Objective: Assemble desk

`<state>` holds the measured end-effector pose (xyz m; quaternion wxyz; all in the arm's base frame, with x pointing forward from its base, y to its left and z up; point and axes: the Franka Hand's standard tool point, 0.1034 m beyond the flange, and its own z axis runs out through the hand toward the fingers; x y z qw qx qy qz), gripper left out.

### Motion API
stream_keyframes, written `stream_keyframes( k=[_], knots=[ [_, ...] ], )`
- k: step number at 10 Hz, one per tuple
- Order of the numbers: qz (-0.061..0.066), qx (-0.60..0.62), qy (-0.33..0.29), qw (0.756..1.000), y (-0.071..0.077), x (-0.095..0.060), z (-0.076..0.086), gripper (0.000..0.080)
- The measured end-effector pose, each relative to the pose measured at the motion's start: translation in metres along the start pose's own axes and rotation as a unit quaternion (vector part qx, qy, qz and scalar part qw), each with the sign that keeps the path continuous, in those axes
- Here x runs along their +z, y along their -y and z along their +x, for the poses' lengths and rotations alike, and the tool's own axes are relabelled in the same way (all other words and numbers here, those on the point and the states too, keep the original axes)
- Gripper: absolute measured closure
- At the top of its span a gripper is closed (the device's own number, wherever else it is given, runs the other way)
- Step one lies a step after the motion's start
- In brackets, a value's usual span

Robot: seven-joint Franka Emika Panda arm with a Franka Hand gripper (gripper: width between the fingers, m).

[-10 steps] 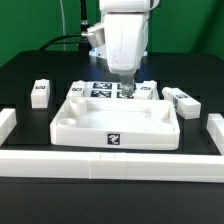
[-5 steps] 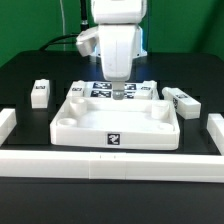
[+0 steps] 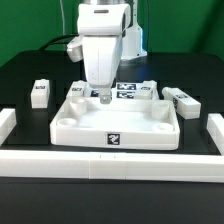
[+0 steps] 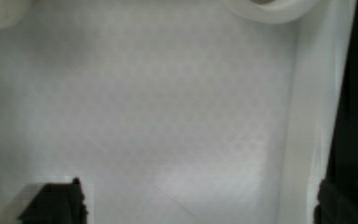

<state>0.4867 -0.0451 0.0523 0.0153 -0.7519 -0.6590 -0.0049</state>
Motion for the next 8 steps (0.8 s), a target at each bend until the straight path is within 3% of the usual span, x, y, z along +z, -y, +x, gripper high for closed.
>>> stream_keyframes(
  k=[1, 3, 5, 8],
  knots=[
    [0.009, 0.005, 0.0, 1.0, 0.01, 0.006, -0.005, 0.015],
    [0.013, 0.005, -0.002, 1.0, 0.035, 0.023, -0.017, 0.015],
    [0.01, 0.004, -0.004, 1.0, 0.042, 0.037, -0.029, 0.015],
    [0.018, 0.011, -0.006, 1.0, 0.046, 0.047, -0.034, 0.015]
  ],
)
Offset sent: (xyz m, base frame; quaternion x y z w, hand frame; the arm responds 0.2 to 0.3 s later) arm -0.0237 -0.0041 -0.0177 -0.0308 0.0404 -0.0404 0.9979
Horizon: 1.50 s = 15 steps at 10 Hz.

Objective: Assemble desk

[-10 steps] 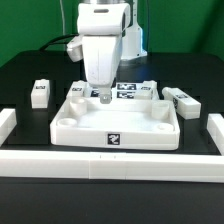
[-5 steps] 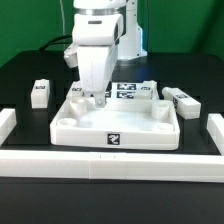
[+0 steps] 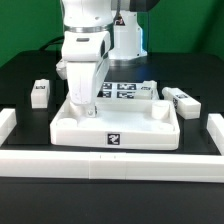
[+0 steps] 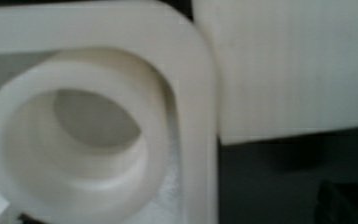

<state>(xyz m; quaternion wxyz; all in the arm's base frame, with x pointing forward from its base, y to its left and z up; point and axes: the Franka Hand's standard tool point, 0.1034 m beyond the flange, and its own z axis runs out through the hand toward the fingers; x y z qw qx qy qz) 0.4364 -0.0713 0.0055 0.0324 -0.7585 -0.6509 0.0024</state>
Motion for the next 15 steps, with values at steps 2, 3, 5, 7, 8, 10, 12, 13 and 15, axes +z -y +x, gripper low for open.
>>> stream_keyframes(
  k=[2, 3, 5, 7, 8, 10, 12, 13, 15],
  knots=[
    [0.001, 0.0, 0.0, 1.0, 0.0, 0.001, 0.001, 0.0413],
    [0.001, 0.0, 0.0, 1.0, 0.001, 0.001, 0.001, 0.0413],
    [0.001, 0.0, 0.0, 1.0, 0.001, 0.001, 0.0, 0.0721],
    [-0.001, 0.0, 0.0, 1.0, 0.0, 0.0, 0.0, 0.0741],
    [-0.001, 0.0, 0.0, 1.0, 0.0, 0.0, 0.0, 0.0741],
    [-0.001, 0.0, 0.0, 1.0, 0.0, 0.0, 0.0, 0.0741],
    [-0.001, 0.0, 0.0, 1.0, 0.0, 0.0, 0.0, 0.0741],
    [-0.001, -0.001, 0.0, 1.0, -0.001, -0.001, 0.001, 0.0741],
    [-0.007, -0.008, -0.001, 1.0, -0.012, -0.003, 0.011, 0.0741]
  ],
)
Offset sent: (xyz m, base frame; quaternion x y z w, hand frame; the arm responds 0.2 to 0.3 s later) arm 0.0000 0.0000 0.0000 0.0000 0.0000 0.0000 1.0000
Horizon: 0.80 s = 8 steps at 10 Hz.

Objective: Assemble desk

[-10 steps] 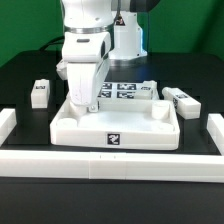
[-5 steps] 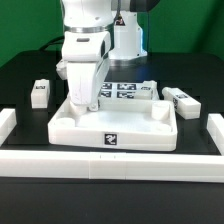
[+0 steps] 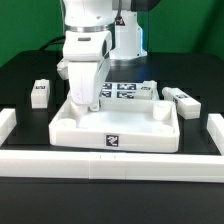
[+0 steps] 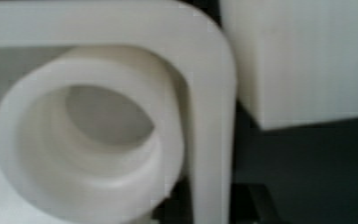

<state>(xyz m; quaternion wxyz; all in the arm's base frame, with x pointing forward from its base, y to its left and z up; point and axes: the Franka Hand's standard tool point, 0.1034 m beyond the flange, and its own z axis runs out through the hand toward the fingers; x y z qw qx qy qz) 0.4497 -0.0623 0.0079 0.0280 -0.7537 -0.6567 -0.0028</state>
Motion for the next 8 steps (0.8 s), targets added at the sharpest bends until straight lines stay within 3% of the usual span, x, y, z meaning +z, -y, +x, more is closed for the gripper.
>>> stream_keyframes(
  k=[8],
  knots=[
    [-0.018, -0.03, -0.009, 0.999, -0.047, 0.002, 0.036, 0.0741]
  ],
)
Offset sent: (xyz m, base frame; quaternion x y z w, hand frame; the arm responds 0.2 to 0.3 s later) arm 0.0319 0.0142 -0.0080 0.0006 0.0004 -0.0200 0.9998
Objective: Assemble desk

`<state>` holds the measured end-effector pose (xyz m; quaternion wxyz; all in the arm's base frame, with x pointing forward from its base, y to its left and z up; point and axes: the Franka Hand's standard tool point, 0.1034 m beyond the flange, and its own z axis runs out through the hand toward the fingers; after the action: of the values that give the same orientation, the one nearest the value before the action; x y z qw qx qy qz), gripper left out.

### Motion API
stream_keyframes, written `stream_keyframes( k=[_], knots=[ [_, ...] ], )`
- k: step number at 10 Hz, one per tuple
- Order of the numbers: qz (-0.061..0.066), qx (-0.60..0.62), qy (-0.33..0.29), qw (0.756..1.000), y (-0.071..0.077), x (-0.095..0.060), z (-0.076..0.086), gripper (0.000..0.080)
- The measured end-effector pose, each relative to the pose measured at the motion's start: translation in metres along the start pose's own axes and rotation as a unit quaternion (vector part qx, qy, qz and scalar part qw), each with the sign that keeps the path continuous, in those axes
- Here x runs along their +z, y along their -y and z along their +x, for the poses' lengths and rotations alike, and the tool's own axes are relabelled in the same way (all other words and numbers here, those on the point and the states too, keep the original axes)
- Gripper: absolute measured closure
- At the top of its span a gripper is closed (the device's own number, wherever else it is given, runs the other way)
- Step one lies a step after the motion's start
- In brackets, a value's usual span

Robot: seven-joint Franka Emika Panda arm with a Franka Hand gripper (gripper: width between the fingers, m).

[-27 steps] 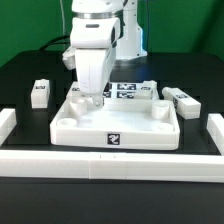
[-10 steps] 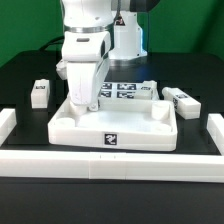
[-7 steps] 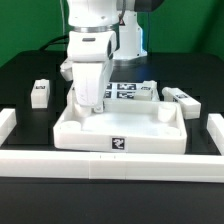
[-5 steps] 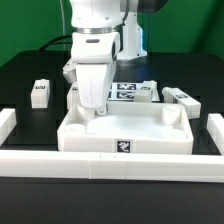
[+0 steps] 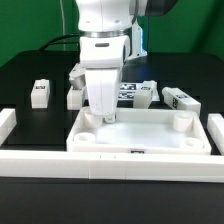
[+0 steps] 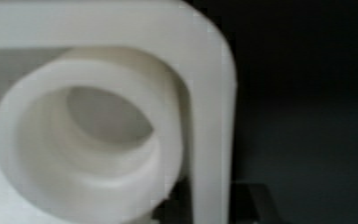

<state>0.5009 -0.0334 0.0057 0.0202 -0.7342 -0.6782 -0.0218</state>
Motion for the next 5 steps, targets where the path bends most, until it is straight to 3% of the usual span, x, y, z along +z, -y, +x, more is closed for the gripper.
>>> stream_keyframes(
  k=[4, 5],
  knots=[
    [-0.002, -0.001, -0.001, 1.0, -0.0042, 0.0006, 0.012, 0.0741],
    [-0.002, 0.001, -0.002, 1.0, -0.0041, 0.0009, 0.0124, 0.0669]
  ],
)
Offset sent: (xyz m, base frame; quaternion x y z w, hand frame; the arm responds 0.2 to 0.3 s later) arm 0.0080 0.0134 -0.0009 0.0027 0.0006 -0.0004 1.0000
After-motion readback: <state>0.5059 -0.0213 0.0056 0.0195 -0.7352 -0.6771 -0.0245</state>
